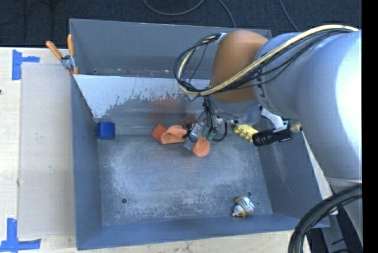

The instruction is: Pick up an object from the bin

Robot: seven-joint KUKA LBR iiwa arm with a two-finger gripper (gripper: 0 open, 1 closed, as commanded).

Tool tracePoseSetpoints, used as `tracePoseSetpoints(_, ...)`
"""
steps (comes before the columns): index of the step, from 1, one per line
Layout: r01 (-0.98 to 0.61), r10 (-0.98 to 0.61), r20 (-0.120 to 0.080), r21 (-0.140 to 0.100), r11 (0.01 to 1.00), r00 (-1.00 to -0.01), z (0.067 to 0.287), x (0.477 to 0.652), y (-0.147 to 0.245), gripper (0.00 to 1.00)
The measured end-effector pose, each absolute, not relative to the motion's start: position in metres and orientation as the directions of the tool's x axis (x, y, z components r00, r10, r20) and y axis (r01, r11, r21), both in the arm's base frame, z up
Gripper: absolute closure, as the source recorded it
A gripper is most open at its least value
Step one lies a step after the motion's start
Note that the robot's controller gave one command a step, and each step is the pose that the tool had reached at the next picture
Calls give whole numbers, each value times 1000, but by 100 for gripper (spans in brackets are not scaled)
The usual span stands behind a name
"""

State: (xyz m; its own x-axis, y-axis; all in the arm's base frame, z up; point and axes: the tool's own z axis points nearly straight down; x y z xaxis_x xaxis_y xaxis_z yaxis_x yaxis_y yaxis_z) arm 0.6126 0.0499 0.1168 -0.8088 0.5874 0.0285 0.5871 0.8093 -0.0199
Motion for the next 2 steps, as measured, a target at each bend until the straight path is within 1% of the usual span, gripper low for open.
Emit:
tracePoseSetpoints(1, 582, 582, 27, -19, 813, -813, 193, 613, 55, 100)
tracePoseSetpoints(2, 562, 562, 23, -15, 827, -827, 221, 616, 48, 100)
